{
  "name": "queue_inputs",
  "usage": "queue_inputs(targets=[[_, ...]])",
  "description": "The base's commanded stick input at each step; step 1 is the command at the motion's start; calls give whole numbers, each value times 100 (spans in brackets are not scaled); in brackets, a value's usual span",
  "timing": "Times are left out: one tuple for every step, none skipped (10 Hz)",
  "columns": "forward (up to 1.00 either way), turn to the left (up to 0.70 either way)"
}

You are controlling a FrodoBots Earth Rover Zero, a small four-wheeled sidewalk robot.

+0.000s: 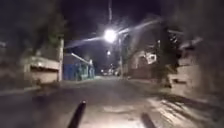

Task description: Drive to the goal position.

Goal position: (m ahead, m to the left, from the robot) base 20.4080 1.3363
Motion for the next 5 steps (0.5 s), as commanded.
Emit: queue_inputs(targets=[[100, 1], [100, 1], [100, 1], [100, 1], [100, 1]])
